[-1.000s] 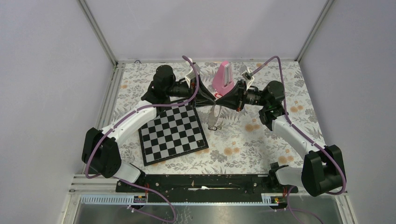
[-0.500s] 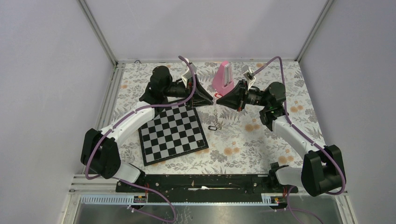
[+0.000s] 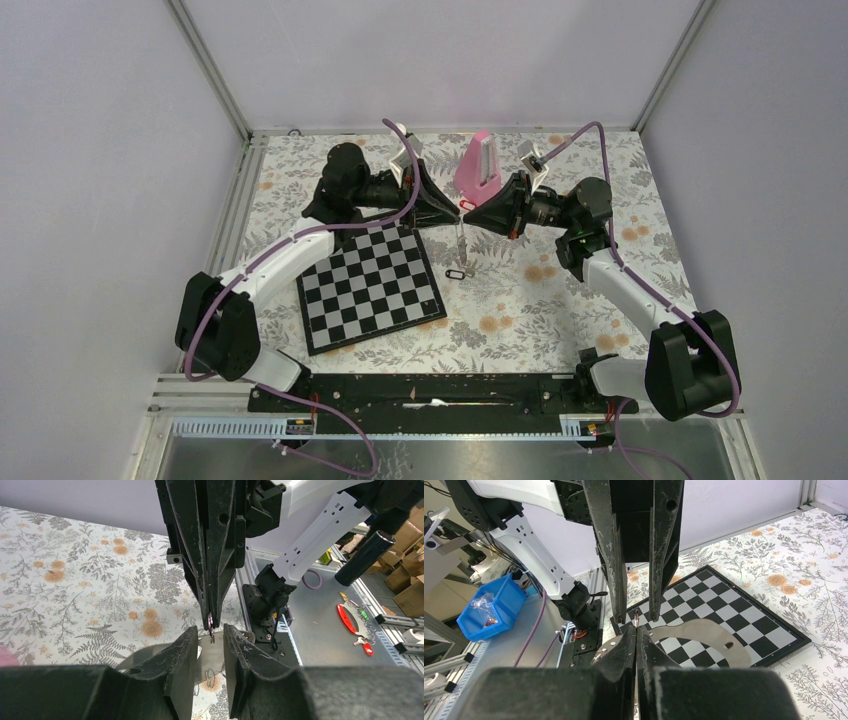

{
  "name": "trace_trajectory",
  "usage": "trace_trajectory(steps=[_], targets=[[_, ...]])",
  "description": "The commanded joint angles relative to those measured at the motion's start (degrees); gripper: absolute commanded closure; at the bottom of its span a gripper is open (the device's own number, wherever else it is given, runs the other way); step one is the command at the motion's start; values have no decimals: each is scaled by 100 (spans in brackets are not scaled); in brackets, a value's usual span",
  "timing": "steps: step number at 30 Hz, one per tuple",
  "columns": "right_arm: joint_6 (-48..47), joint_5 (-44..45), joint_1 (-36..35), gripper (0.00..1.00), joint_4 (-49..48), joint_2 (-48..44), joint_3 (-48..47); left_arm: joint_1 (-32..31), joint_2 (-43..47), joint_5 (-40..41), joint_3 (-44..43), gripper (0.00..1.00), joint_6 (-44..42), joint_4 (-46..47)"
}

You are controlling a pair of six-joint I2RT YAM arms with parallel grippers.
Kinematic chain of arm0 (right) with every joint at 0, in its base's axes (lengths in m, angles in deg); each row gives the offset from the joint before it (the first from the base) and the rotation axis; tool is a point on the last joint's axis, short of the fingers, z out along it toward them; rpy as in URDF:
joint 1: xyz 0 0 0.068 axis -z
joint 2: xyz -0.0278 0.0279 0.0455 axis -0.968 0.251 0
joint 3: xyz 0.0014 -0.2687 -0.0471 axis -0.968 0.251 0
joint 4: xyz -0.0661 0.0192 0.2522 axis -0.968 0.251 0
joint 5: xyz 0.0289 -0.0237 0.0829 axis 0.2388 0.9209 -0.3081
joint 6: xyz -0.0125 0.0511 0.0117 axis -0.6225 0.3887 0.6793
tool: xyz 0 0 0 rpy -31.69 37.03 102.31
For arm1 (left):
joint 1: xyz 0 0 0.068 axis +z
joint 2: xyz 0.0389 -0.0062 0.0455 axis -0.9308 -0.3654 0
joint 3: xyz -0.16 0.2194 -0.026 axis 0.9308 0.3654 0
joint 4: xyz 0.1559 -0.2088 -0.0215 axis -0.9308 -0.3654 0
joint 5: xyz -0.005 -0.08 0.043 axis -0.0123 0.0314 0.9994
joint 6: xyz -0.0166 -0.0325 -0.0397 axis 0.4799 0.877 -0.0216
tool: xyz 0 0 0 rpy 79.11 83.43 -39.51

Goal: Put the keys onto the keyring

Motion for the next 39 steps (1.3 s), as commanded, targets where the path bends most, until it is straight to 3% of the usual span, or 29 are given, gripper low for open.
trace_trajectory(steps=[1,6,13,16,18,21,23,26,30,34,39], targets=[[44,63,37,100,-423,-59,8,-26,50,-188,63,69,-169,238],[42,72,42,100,-423,-82,22,-30,84,-173,89,71,-242,175],[39,90,44,100,-423,-75,34,-158,-32,-111,71,80,-254,155],[32,90,47,100,-423,-85,54,-206,-101,-83,46,89,-254,163],[5,90,51,100,-403,-95,75,-210,-110,-75,19,99,-254,163],[-88,110,66,98,-352,-143,136,-210,-65,6,-106,100,-489,-209],[-159,116,107,94,-309,-198,169,-208,-14,119,-305,100,-1072,-1085],[-455,64,189,74,-70,-303,164,-247,76,552,-721,100,-2615,-2784],[-1825,-47,205,53,1349,-435,-89,-410,97,1125,-1222,100,-3987,-4454],[-2890,-155,192,45,2489,-456,-255,-717,-5,1787,-1662,100,-4650,-5437],[-3544,-248,27,41,3035,-429,-311,-905,-83,1964,-1804,100,-4664,-5552]])
